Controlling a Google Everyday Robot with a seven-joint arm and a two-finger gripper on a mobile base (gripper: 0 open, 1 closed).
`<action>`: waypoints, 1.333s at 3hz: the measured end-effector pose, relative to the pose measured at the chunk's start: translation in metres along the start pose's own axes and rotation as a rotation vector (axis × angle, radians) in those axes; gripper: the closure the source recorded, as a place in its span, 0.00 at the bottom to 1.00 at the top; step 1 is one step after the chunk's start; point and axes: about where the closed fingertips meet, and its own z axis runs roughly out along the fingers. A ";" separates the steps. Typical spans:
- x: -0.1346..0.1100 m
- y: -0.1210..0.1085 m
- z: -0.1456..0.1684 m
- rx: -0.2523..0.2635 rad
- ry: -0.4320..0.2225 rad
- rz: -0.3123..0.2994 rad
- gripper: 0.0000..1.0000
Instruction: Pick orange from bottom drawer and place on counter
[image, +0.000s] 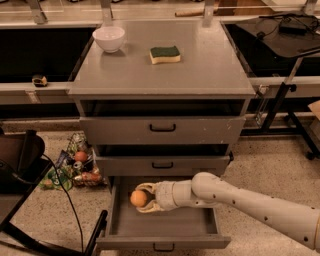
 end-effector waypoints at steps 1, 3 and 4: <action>-0.014 -0.012 -0.017 0.003 0.015 -0.035 1.00; -0.047 -0.037 -0.053 0.013 0.045 -0.119 1.00; -0.055 -0.060 -0.078 0.029 0.071 -0.140 1.00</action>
Offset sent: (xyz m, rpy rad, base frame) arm 0.0134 -0.0386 0.1393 -0.0923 -0.2036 0.0407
